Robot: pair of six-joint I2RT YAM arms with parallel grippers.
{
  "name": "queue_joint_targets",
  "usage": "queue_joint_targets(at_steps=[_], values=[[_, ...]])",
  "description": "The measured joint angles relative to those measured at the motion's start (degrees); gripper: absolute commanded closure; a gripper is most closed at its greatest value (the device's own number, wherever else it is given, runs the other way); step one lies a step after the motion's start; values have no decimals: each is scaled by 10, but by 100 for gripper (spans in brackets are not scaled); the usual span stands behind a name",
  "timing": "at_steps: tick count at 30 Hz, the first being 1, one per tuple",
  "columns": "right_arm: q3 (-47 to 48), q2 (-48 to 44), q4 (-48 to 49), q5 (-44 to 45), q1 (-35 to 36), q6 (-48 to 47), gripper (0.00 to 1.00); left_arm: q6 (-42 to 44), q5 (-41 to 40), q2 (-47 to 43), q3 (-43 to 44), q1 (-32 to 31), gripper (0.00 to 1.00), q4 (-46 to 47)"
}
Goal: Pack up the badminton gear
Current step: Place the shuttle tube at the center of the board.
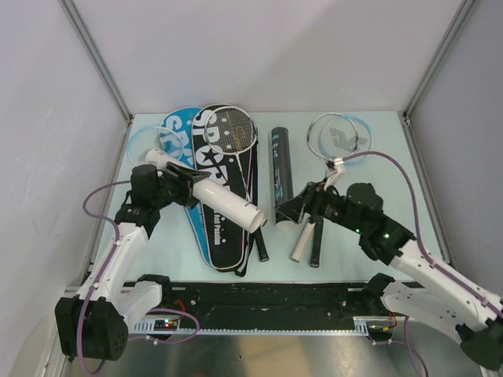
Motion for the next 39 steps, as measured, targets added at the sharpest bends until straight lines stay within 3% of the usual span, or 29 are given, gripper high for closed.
queue_joint_targets(at_steps=[3, 10, 20, 28, 35, 39], values=[[0, -48, -35, -13, -26, -6, 3, 28, 16, 13, 0, 0, 73, 0], [2, -21, -22, -29, -33, 1, 2, 114, 40, 22, 27, -14, 68, -1], [104, 171, 16, -83, 17, 9, 1, 201, 81, 22, 43, -40, 66, 1], [182, 289, 41, -104, 63, -8, 1, 216, 106, 57, 61, -65, 63, 0], [205, 355, 36, -102, 89, -31, 10, 216, 108, 68, 69, -102, 47, 0], [205, 366, 28, -102, 93, -35, 23, 214, 108, 85, 74, -120, 29, 1]])
